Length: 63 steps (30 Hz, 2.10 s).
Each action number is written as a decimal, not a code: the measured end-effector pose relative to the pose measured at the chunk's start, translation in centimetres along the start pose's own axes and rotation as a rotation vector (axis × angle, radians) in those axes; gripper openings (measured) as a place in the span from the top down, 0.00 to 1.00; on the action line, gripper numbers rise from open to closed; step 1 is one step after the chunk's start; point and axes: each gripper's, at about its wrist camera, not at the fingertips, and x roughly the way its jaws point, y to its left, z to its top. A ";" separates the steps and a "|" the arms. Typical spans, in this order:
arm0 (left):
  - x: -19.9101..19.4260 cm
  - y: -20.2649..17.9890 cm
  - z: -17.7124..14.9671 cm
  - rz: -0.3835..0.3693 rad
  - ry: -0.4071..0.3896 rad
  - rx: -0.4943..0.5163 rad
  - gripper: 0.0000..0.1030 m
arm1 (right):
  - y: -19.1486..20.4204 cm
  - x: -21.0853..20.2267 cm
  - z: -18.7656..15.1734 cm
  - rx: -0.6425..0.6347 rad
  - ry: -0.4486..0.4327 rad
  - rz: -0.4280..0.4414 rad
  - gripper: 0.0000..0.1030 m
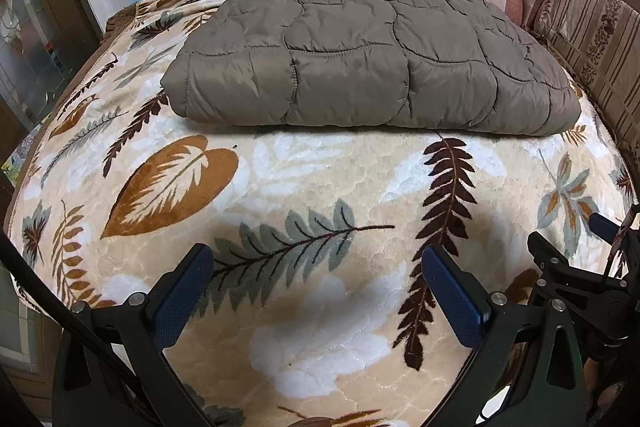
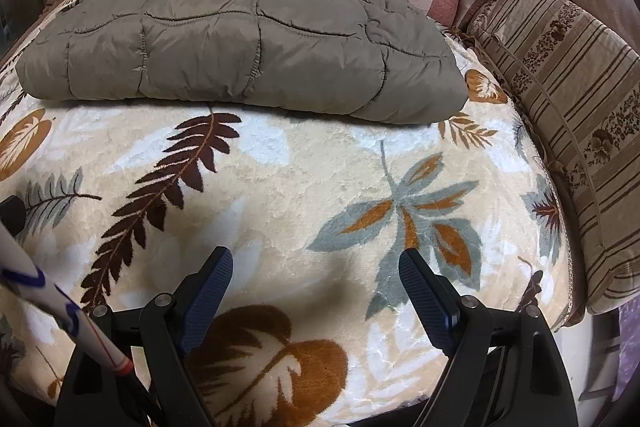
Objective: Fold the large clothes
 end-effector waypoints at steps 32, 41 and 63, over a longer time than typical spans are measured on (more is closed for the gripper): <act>0.4 -0.2 -0.2 -0.016 0.017 0.005 0.00 | 0.1 0.0 -0.1 0.013 0.010 0.028 0.14; 0.4 -0.1 -0.2 -0.020 0.015 0.007 0.00 | 0.2 -0.1 -0.1 0.012 0.008 0.034 0.14; 0.3 -0.2 -0.3 -0.020 0.006 0.015 0.00 | 0.3 -0.1 -0.1 0.013 -0.002 0.045 0.14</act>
